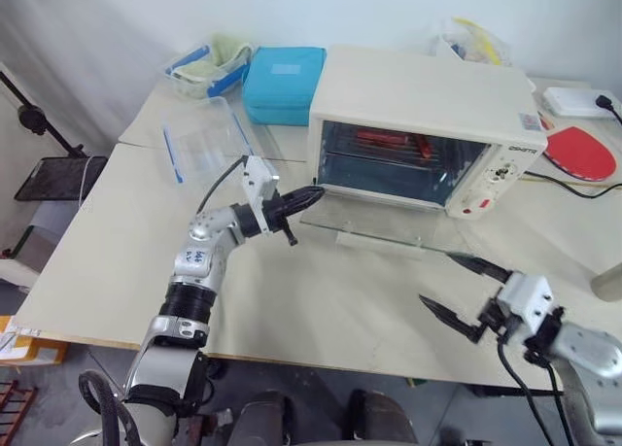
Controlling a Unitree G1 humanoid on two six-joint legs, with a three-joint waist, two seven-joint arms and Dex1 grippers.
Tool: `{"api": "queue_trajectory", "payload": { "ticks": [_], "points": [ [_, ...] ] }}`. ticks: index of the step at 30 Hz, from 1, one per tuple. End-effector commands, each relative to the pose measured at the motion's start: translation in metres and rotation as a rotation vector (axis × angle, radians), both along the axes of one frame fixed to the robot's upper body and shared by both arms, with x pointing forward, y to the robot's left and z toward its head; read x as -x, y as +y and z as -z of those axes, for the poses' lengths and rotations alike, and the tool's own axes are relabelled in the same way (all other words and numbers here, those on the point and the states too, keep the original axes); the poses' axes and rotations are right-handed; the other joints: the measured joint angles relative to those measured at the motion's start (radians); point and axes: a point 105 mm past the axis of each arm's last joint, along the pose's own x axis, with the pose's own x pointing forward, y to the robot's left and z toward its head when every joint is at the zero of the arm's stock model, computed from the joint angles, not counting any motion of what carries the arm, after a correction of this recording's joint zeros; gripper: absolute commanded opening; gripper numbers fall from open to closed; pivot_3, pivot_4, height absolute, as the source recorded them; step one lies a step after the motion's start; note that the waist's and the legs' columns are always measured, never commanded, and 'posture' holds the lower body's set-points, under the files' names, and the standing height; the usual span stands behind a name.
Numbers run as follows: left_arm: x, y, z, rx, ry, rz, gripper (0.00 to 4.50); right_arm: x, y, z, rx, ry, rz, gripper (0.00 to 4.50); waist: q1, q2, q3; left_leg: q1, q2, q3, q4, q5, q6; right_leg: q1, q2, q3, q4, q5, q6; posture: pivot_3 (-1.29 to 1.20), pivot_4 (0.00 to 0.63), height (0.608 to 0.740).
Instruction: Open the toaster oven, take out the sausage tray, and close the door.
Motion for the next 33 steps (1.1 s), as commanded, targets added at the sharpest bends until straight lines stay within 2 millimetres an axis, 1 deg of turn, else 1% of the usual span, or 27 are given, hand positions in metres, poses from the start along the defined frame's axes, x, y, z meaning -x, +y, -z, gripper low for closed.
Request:
{"api": "queue_trajectory", "payload": {
  "ticks": [1, 3, 7, 9, 12, 13, 16, 17, 18, 21, 22, 24, 25, 26, 27, 28, 29, 30, 31, 33],
  "points": [
    [0.012, -0.010, 0.014, -0.093, -0.030, 0.061, 0.03, 0.014, -0.026, -0.023, 0.044, -0.099, 0.134, 4.50, -0.003, 0.000, 0.000, 0.000, 0.000, 0.000, 0.000, 0.000, 0.000, 0.000, 0.000, 0.001, 0.000, 0.000, 0.000, 0.00, 0.150, 0.740],
    [0.014, -0.010, 0.023, -0.113, -0.018, 0.058, 0.03, 0.015, -0.036, -0.033, 0.047, -0.126, 0.196, 4.50, -0.006, 0.000, 0.000, 0.001, 0.001, 0.001, -0.001, 0.000, 0.000, 0.000, 0.000, 0.001, 0.000, 0.000, 0.000, 0.00, 0.150, 0.740],
    [0.017, -0.009, 0.034, -0.128, 0.004, 0.041, 0.03, 0.010, -0.036, -0.048, 0.019, -0.165, 0.223, 4.50, -0.022, 0.000, 0.000, 0.002, 0.002, 0.001, -0.001, 0.000, 0.000, 0.000, 0.000, 0.002, 0.001, 0.000, 0.000, 0.00, 0.150, 0.740],
    [0.019, -0.009, 0.039, -0.133, 0.007, 0.042, 0.03, 0.006, -0.028, -0.053, -0.016, -0.150, 0.192, 4.50, -0.023, 0.001, -0.001, 0.003, 0.002, 0.002, -0.001, 0.000, 0.000, 0.000, 0.000, 0.003, 0.001, 0.000, 0.000, 0.00, 0.150, 0.740],
    [0.024, -0.006, 0.046, -0.134, 0.008, 0.039, 0.03, -0.007, -0.006, -0.055, -0.021, -0.119, 0.130, 4.50, -0.024, 0.001, -0.001, 0.002, 0.002, 0.001, -0.001, 0.000, 0.000, 0.000, -0.001, 0.003, 0.001, 0.000, 0.000, 0.00, 0.150, 0.740],
    [0.026, -0.005, 0.045, -0.113, 0.007, 0.028, 0.03, -0.012, 0.005, -0.058, -0.013, -0.130, 0.097, 4.50, -0.024, 0.001, -0.001, 0.003, 0.002, 0.001, 0.000, 0.000, 0.000, 0.000, -0.001, 0.003, 0.002, 0.000, 0.000, 0.00, 0.150, 0.740],
    [0.035, 0.004, 0.037, -0.049, -0.022, 0.027, 0.54, -0.028, 0.035, -0.066, 0.003, -0.180, 0.029, 4.50, -0.030, 0.001, -0.001, 0.003, 0.002, 0.001, 0.000, 0.000, 0.000, 0.000, -0.001, 0.003, 0.002, 0.000, 0.000, 0.00, 0.150, 0.740],
    [0.039, 0.009, 0.034, -0.041, -0.040, 0.022, 0.80, -0.034, 0.046, -0.069, 0.004, -0.207, 0.014, 4.50, -0.031, 0.001, -0.001, 0.003, 0.002, 0.002, -0.001, 0.000, 0.000, -0.001, -0.001, 0.003, 0.003, 0.000, 0.000, 0.00, 0.150, 0.740],
    [0.042, 0.015, 0.031, -0.037, -0.055, 0.012, 1.11, -0.043, 0.054, -0.072, 0.019, -0.231, 0.027, 4.50, -0.035, 0.001, -0.001, 0.002, 0.002, 0.002, 0.000, 0.000, 0.000, -0.001, -0.001, 0.003, 0.003, 0.000, -0.001, 0.00, 0.150, 0.740],
    [0.052, 0.033, 0.026, -0.026, -0.071, -0.017, 2.04, -0.074, 0.068, -0.072, 0.099, -0.243, 0.144, 4.50, -0.047, 0.001, -0.001, 0.002, 0.003, 0.002, 0.000, 0.000, 0.000, -0.002, -0.001, 0.002, 0.004, -0.001, -0.001, 0.00, 0.150, 0.740],
    [0.054, 0.037, 0.024, -0.021, -0.074, -0.027, 2.36, -0.081, 0.074, -0.073, 0.116, -0.246, 0.152, 4.50, -0.048, 0.001, -0.001, 0.002, 0.003, 0.002, 0.000, 0.000, 0.000, -0.002, -0.001, 0.002, 0.004, -0.001, -0.002, 0.00, 0.150, 0.740],
    [0.060, 0.052, 0.019, -0.005, -0.084, -0.075, 2.96, -0.097, 0.096, -0.078, 0.138, -0.289, 0.112, 4.50, -0.053, 0.001, -0.001, 0.001, 0.002, 0.000, 0.000, 0.000, -0.001, -0.002, -0.002, 0.001, 0.004, -0.001, -0.002, 0.00, 0.150, 0.740],
    [0.064, 0.060, 0.016, -0.002, -0.091, -0.104, 3.38, -0.107, 0.105, -0.079, 0.179, -0.314, 0.107, 4.50, -0.053, 0.002, -0.001, 0.001, 0.003, 0.000, 0.000, 0.000, -0.001, -0.002, -0.002, 0.001, 0.003, -0.001, -0.002, 0.00, 0.150, 0.740],
    [0.068, 0.066, 0.013, 0.003, -0.095, -0.125, 3.57, -0.116, 0.112, -0.077, 0.213, -0.312, 0.100, 4.50, -0.054, 0.002, -0.001, 0.001, 0.002, 0.000, 0.000, 0.000, -0.001, -0.002, -0.002, 0.001, 0.003, -0.001, -0.002, 0.00, 0.150, 0.740],
    [0.071, 0.072, 0.011, 0.005, -0.102, -0.154, 3.91, -0.127, 0.117, -0.077, 0.249, -0.324, 0.112, 4.50, -0.058, 0.001, 0.000, 0.001, 0.002, 0.000, 0.000, 0.000, -0.001, -0.002, -0.002, 0.001, 0.003, -0.001, -0.002, 0.00, 0.150, 0.740],
    [0.074, 0.078, 0.009, 0.012, -0.107, -0.179, 4.19, -0.140, 0.119, -0.074, 0.278, -0.293, 0.148, 4.50, -0.057, 0.002, 0.000, 0.001, 0.002, 0.000, -0.001, 0.000, -0.001, -0.002, -0.002, 0.001, 0.003, -0.001, -0.002, 0.00, 0.150, 0.740],
    [0.076, 0.081, 0.007, 0.017, -0.108, -0.194, 4.46, -0.149, 0.119, -0.071, 0.295, -0.269, 0.174, 4.50, -0.057, 0.002, 0.000, 0.000, 0.002, -0.001, -0.001, 0.000, -0.001, -0.002, -0.002, 0.000, 0.004, -0.001, -0.002, 0.00, 0.150, 0.740],
    [0.078, 0.083, 0.006, 0.019, -0.112, -0.209, 4.46, -0.155, 0.122, -0.072, 0.316, -0.279, 0.177, 4.50, -0.056, 0.002, 0.000, 0.000, 0.002, -0.001, -0.001, 0.000, -0.001, -0.002, -0.002, 0.000, 0.003, -0.001, -0.002, 0.00, 0.150, 0.740],
    [0.079, 0.086, 0.005, 0.015, -0.120, -0.230, 4.46, -0.160, 0.125, -0.079, 0.346, -0.343, 0.185, 4.50, -0.054, 0.002, 0.000, 0.000, 0.002, -0.002, -0.001, 0.000, -0.001, -0.002, -0.002, -0.001, 0.003, -0.001, -0.002, 0.00, 0.150, 0.740],
    [0.084, 0.091, 0.003, 0.028, -0.113, -0.256, 4.46, -0.170, 0.132, -0.083, 0.425, -0.413, 0.184, 4.50, -0.055, 0.002, 0.000, -0.001, 0.001, -0.004, -0.001, 0.000, -0.001, -0.002, -0.002, -0.002, 0.004, -0.001, -0.002, 0.00, 0.150, 0.740]
  ]
}}
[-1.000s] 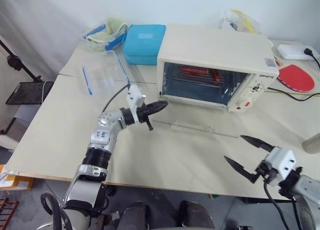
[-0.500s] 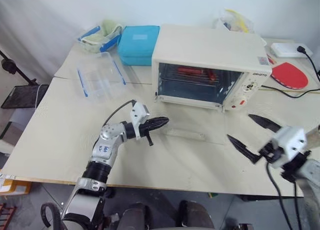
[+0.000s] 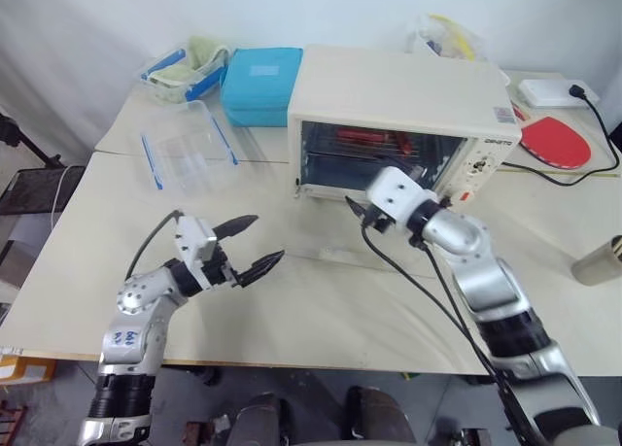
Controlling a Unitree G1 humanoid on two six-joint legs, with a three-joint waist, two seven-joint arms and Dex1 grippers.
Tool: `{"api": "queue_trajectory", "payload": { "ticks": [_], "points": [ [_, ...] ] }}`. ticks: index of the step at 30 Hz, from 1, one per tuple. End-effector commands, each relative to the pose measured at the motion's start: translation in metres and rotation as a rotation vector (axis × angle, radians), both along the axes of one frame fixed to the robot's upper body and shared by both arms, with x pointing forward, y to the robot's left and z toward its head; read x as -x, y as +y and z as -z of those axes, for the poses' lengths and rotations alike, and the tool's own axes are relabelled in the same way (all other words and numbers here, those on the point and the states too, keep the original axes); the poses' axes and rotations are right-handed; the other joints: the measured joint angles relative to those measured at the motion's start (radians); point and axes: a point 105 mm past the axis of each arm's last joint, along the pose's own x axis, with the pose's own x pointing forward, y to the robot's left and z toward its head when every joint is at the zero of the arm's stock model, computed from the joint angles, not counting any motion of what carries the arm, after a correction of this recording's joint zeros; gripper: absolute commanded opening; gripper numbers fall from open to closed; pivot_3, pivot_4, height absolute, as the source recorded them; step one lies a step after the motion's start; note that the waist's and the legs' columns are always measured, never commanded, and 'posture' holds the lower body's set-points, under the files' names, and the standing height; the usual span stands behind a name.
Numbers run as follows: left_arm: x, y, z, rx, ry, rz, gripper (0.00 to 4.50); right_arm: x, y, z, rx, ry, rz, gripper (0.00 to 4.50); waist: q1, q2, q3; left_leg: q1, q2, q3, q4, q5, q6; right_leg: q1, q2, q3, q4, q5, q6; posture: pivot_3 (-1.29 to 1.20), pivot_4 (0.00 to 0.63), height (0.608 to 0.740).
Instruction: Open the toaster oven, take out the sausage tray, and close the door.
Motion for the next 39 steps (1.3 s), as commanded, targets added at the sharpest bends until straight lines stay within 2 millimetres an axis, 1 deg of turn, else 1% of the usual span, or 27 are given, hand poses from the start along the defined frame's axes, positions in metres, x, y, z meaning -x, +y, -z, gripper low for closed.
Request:
{"api": "queue_trajectory", "payload": {
  "ticks": [1, 3, 6, 9, 11, 14, 19, 20, 21, 25, 26, 28, 32, 34, 36, 39],
  "points": [
    [0.012, 0.006, -0.014, 0.026, -0.038, -0.026, 4.46, -0.015, 0.007, -0.014, 0.141, -0.153, 0.021, 4.50, -0.002, 0.000, 0.000, 0.000, 0.000, 0.001, 0.000, 0.000, 0.000, 0.000, 0.000, 0.000, -0.001, 0.000, 0.000, 0.00, 0.150, 0.740],
    [0.018, 0.008, -0.012, 0.022, -0.026, -0.039, 4.46, -0.024, 0.010, -0.022, 0.182, -0.224, 0.041, 4.50, -0.010, 0.000, 0.000, 0.000, 0.000, 0.001, -0.001, 0.000, 0.000, 0.000, 0.000, 0.000, -0.001, 0.000, 0.000, 0.00, 0.150, 0.740],
    [0.020, 0.008, -0.010, 0.021, -0.020, -0.052, 4.46, -0.033, 0.013, -0.027, 0.210, -0.273, 0.052, 4.50, -0.018, 0.000, 0.000, 0.000, 0.000, 0.000, -0.001, 0.000, 0.000, 0.000, 0.001, -0.001, -0.001, 0.000, 0.000, 0.00, 0.150, 0.740],
    [0.022, 0.004, -0.010, 0.026, -0.020, -0.052, 4.46, -0.047, 0.015, -0.028, 0.278, -0.308, 0.092, 4.50, -0.030, 0.000, 0.000, 0.000, 0.000, 0.001, -0.001, 0.000, -0.001, 0.000, 0.001, 0.000, -0.001, 0.000, 0.000, 0.00, 0.150, 0.740],
    [0.020, 0.001, -0.011, 0.024, -0.023, -0.050, 4.46, -0.052, 0.016, -0.025, 0.284, -0.303, 0.097, 4.50, -0.031, 0.000, 0.000, 0.000, 0.001, 0.001, -0.001, 0.000, -0.001, 0.000, 0.001, 0.000, 0.000, 0.000, 0.000, 0.00, 0.150, 0.740],
    [0.016, -0.003, -0.014, 0.026, -0.028, -0.038, 4.50, -0.055, 0.017, -0.021, 0.297, -0.294, 0.092, 3.85, -0.030, 0.000, 0.000, 0.000, 0.001, 0.000, -0.002, 0.001, -0.002, 0.000, 0.002, 0.000, 0.000, 0.000, -0.001, 0.00, 0.150, 0.740],
    [0.004, -0.016, -0.018, 0.017, -0.038, 0.026, 4.50, -0.056, 0.017, -0.018, 0.305, -0.296, 0.090, 2.17, -0.029, 0.001, 0.000, -0.001, 0.001, 0.000, -0.002, 0.001, -0.002, 0.000, 0.001, 0.000, -0.001, 0.000, -0.001, 0.00, 0.150, 0.740],
    [0.000, -0.020, -0.021, 0.017, -0.043, 0.043, 4.50, -0.057, 0.017, -0.019, 0.306, -0.296, 0.090, 1.93, -0.028, 0.001, 0.000, 0.000, 0.001, 0.000, -0.002, 0.001, -0.002, 0.000, 0.001, 0.000, 0.000, 0.000, -0.001, 0.00, 0.150, 0.740],
    [-0.004, -0.023, -0.023, 0.025, -0.043, 0.057, 4.50, -0.057, 0.017, -0.019, 0.307, -0.297, 0.091, 1.46, -0.028, 0.001, 0.001, -0.001, 0.001, 0.000, -0.002, 0.001, -0.002, 0.000, 0.002, -0.001, 0.000, 0.000, -0.001, 0.00, 0.150, 0.740],
    [-0.023, -0.036, -0.033, 0.033, -0.050, 0.112, 4.50, -0.057, 0.016, -0.022, 0.307, -0.314, 0.101, 0.13, -0.030, 0.001, 0.001, 0.000, 0.001, 0.001, -0.002, 0.001, -0.002, -0.001, 0.002, 0.000, 0.000, 0.000, -0.001, 0.00, 0.150, 0.740],
    [-0.028, -0.038, -0.035, 0.034, -0.052, 0.120, 4.50, -0.057, 0.016, -0.024, 0.308, -0.318, 0.103, 0.02, -0.030, 0.001, 0.001, -0.001, 0.002, 0.000, -0.002, 0.001, -0.002, 0.000, 0.003, -0.001, 0.000, 0.000, -0.001, 0.00, 0.150, 0.740],
    [-0.042, -0.044, -0.043, 0.046, -0.070, 0.128, 4.50, -0.057, 0.015, -0.029, 0.305, -0.339, 0.106, 0.02, -0.031, 0.001, 0.001, -0.001, 0.002, 0.000, -0.002, 0.001, -0.002, 0.000, 0.003, 0.000, 0.000, 0.000, -0.001, 0.00, 0.150, 0.740],
    [-0.064, -0.052, -0.058, 0.076, -0.098, 0.139, 4.50, -0.054, 0.015, -0.037, 0.295, -0.376, 0.103, 0.02, -0.029, 0.001, 0.001, -0.001, 0.002, 0.000, -0.002, 0.001, -0.002, 0.000, 0.003, -0.001, -0.001, 0.000, -0.001, 0.00, 0.150, 0.740],
    [-0.076, -0.058, -0.069, 0.102, -0.109, 0.148, 4.50, -0.050, 0.017, -0.042, 0.295, -0.395, 0.087, 0.02, -0.027, 0.000, 0.001, -0.001, 0.002, 0.000, -0.002, 0.001, -0.002, -0.001, 0.003, -0.001, -0.001, 0.000, -0.001, 0.00, 0.150, 0.740],
    [-0.083, -0.062, -0.073, 0.103, -0.121, 0.157, 4.50, -0.048, 0.018, -0.043, 0.294, -0.401, 0.077, 0.02, -0.027, 0.000, 0.001, -0.003, 0.002, 0.000, -0.002, 0.001, -0.002, -0.001, 0.003, -0.002, -0.001, 0.000, -0.001, 0.00, 0.150, 0.740],
    [-0.088, -0.065, -0.073, 0.098, -0.122, 0.173, 4.50, -0.042, 0.020, -0.045, 0.304, -0.415, 0.047, 0.02, -0.028, 0.000, 0.001, -0.003, 0.001, 0.000, -0.005, 0.001, -0.002, -0.003, 0.003, -0.003, -0.002, 0.000, -0.001, 0.00, 0.150, 0.740]
  ]
}}
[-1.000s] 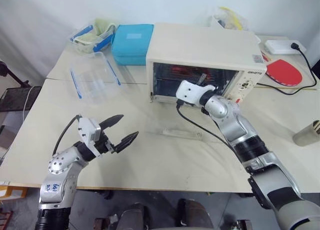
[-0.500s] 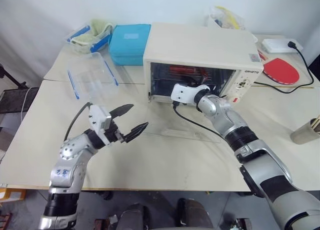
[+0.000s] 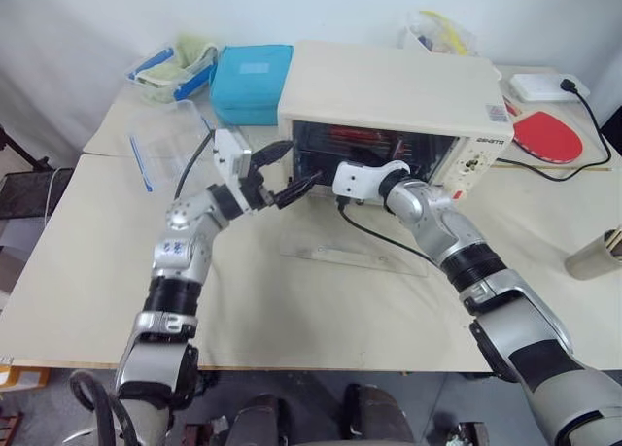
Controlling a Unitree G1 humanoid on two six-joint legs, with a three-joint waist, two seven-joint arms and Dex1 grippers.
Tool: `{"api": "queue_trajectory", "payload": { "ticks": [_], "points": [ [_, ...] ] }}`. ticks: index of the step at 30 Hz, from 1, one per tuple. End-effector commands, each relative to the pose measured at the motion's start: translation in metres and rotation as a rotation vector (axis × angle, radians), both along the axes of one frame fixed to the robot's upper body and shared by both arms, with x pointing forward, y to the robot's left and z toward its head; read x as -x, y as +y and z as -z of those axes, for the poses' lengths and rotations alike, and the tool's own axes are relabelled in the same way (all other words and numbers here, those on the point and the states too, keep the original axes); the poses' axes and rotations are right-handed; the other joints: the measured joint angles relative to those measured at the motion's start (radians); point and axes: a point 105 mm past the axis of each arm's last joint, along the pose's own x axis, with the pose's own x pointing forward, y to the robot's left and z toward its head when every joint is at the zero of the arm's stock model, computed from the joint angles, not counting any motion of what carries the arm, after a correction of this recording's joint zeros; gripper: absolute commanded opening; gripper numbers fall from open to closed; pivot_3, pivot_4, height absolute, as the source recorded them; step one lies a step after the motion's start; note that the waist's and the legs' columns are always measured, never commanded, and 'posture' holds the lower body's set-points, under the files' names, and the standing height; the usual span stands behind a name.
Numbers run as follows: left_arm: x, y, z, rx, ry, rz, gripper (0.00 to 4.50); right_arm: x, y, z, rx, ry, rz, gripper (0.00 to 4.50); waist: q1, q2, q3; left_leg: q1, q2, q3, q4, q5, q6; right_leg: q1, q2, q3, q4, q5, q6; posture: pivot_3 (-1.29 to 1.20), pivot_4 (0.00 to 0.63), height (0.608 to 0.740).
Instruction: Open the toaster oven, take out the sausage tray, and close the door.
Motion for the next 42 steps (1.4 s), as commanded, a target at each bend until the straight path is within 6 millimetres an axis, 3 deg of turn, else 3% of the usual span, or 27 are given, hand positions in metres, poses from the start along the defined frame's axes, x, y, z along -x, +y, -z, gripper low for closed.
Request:
{"api": "queue_trajectory", "payload": {
  "ticks": [1, 8, 14, 23, 31, 34, 42],
  "points": [
    [-0.005, 0.002, -0.003, -0.009, -0.026, -0.006, 4.50, 0.013, 0.007, -0.036, -0.064, -0.113, -0.072, 0.02, 0.000, 0.000, 0.000, 0.000, 0.000, 0.000, -0.001, 0.000, 0.000, -0.001, 0.000, 0.000, 0.000, 0.000, 0.000, 0.00, 0.150, 0.740],
    [-0.011, 0.005, 0.000, 0.019, 0.006, -0.017, 4.50, 0.041, 0.009, -0.032, -0.043, -0.096, -0.161, 0.02, 0.001, 0.000, 0.000, -0.001, 0.000, -0.001, -0.003, 0.000, 0.000, -0.001, 0.000, -0.002, -0.001, 0.000, 0.000, 0.00, 0.150, 0.740],
    [-0.018, 0.008, 0.000, 0.066, 0.062, -0.036, 4.50, 0.074, 0.005, -0.018, -0.017, -0.036, -0.203, 0.02, 0.004, -0.001, 0.000, -0.002, 0.000, 0.000, 0.001, 0.001, 0.001, -0.001, 0.000, -0.002, 0.000, 0.000, 0.000, 0.00, 0.150, 0.740],
    [-0.017, 0.017, 0.002, 0.085, 0.084, -0.025, 4.50, 0.118, -0.005, 0.000, 0.002, -0.023, -0.179, 0.02, 0.007, -0.001, 0.001, -0.002, 0.000, 0.000, 0.004, 0.001, 0.000, -0.001, 0.000, -0.001, 0.001, 0.000, 0.000, 0.00, 0.150, 0.740],
    [-0.007, 0.023, 0.010, 0.096, 0.143, 0.000, 4.50, 0.141, -0.007, 0.018, 0.060, 0.031, -0.179, 0.02, 0.011, -0.001, 0.001, -0.002, 0.000, 0.000, 0.005, 0.001, 0.000, 0.000, 0.000, 0.000, 0.001, 0.000, 0.001, 0.00, 0.150, 0.740],
    [0.000, 0.030, 0.015, 0.125, 0.218, 0.004, 4.50, 0.147, -0.010, 0.021, 0.065, 0.039, -0.171, 0.02, 0.010, -0.001, 0.001, -0.002, 0.000, -0.001, 0.004, 0.001, 0.000, 0.000, 0.000, -0.001, 0.001, 0.000, 0.001, 0.00, 0.150, 0.740],
    [0.025, 0.041, 0.033, 0.169, 0.649, 0.033, 4.50, 0.157, -0.011, 0.025, 0.117, 0.061, -0.215, 0.02, 0.026, -0.001, 0.001, -0.002, 0.000, -0.002, 0.005, 0.001, 0.000, 0.000, -0.001, 0.000, 0.001, 0.000, 0.001, 0.00, 0.150, 0.740]
  ]
}}
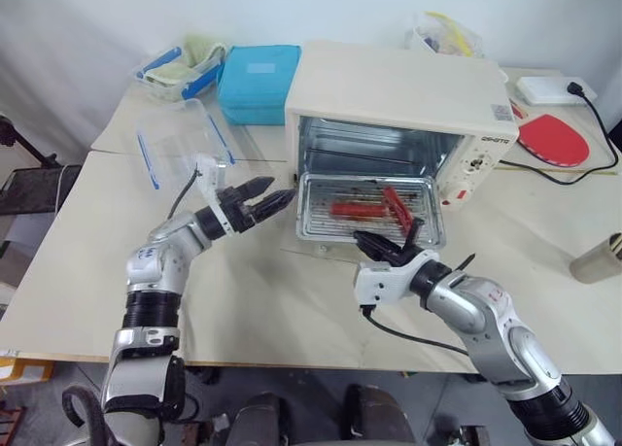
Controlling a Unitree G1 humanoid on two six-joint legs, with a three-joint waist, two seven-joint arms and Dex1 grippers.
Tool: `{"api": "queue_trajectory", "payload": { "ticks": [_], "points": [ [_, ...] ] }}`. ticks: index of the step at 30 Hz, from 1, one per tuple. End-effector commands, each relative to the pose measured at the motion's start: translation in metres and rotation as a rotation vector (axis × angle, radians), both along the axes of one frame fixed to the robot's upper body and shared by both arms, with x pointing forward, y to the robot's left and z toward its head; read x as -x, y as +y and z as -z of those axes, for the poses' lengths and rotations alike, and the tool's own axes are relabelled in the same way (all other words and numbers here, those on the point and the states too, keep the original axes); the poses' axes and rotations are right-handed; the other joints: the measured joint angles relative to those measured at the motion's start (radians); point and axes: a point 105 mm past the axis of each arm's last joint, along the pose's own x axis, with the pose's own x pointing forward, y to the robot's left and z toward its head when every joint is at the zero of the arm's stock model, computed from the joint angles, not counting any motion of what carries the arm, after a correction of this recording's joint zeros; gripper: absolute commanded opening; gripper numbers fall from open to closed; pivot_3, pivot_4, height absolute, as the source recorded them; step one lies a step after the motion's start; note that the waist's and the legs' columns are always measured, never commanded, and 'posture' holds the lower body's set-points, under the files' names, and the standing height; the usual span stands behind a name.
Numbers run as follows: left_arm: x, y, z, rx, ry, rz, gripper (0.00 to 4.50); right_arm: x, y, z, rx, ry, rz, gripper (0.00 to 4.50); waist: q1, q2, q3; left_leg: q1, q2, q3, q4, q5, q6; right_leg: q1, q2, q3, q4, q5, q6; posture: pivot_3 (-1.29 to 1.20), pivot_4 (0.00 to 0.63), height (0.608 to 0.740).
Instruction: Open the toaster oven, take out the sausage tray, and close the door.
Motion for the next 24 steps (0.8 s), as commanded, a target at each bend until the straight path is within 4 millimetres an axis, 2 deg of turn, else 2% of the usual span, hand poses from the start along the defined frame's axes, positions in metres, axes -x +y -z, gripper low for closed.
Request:
{"api": "queue_trajectory", "payload": {
  "ticks": [1, 7, 15, 19, 20, 21, 24],
  "points": [
    [0.015, 0.000, -0.013, 0.063, 0.119, 0.050, 4.50, 0.009, 0.002, -0.022, 0.013, -0.083, -0.058, 0.02, 0.007, 0.000, 0.000, 0.000, 0.000, 0.000, 0.000, 0.000, 0.000, 0.000, 0.000, 0.000, 0.000, 0.000, 0.000, 0.00, 0.150, 0.740],
    [0.030, 0.001, -0.009, 0.118, 0.339, 0.101, 4.50, 0.014, 0.013, -0.023, 0.030, -0.090, -0.157, 0.02, 0.007, 0.000, 0.000, 0.001, 0.000, -0.002, 0.000, 0.000, 0.000, 0.002, 0.000, 0.000, 0.000, 0.000, 0.000, 0.00, 0.150, 0.740],
    [0.036, -0.001, -0.017, 0.188, 0.413, 0.117, 4.50, 0.008, 0.033, -0.028, 0.041, -0.114, -0.274, 0.02, 0.008, 0.000, 0.000, 0.003, 0.000, -0.002, 0.000, 0.000, -0.001, 0.003, 0.000, 0.000, 0.000, 0.000, 0.000, 0.00, 0.150, 0.740],
    [0.031, 0.000, -0.015, 0.289, 0.466, 0.069, 4.50, 0.010, 0.037, -0.025, 0.042, -0.102, -0.323, 0.02, 0.008, -0.001, 0.000, 0.002, -0.001, -0.003, 0.000, 0.000, -0.001, 0.004, 0.000, 0.000, -0.001, 0.000, 0.000, 0.00, 0.150, 0.740],
    [0.027, 0.001, -0.012, 0.312, 0.490, 0.039, 4.11, 0.011, 0.038, -0.024, 0.039, -0.097, -0.331, 0.00, 0.009, -0.001, 0.000, 0.002, -0.001, -0.003, 0.000, 0.000, -0.001, 0.004, 0.000, 0.000, -0.001, 0.000, 0.000, 0.00, 0.150, 0.740],
    [0.025, 0.002, -0.010, 0.327, 0.509, 0.018, 3.94, 0.011, 0.039, -0.024, 0.036, -0.094, -0.336, 0.00, 0.009, -0.001, 0.000, 0.002, -0.001, -0.003, 0.000, 0.000, -0.001, 0.004, 0.000, 0.000, -0.001, 0.000, 0.000, 0.00, 0.150, 0.740],
    [0.034, -0.004, -0.005, 0.318, 0.557, 0.065, 3.08, 0.011, 0.041, -0.023, 0.038, -0.091, -0.353, 0.00, 0.008, -0.001, 0.001, 0.002, -0.001, -0.004, 0.000, 0.001, -0.001, 0.004, 0.000, 0.000, 0.000, 0.000, 0.000, 0.00, 0.150, 0.740]
  ]
}}
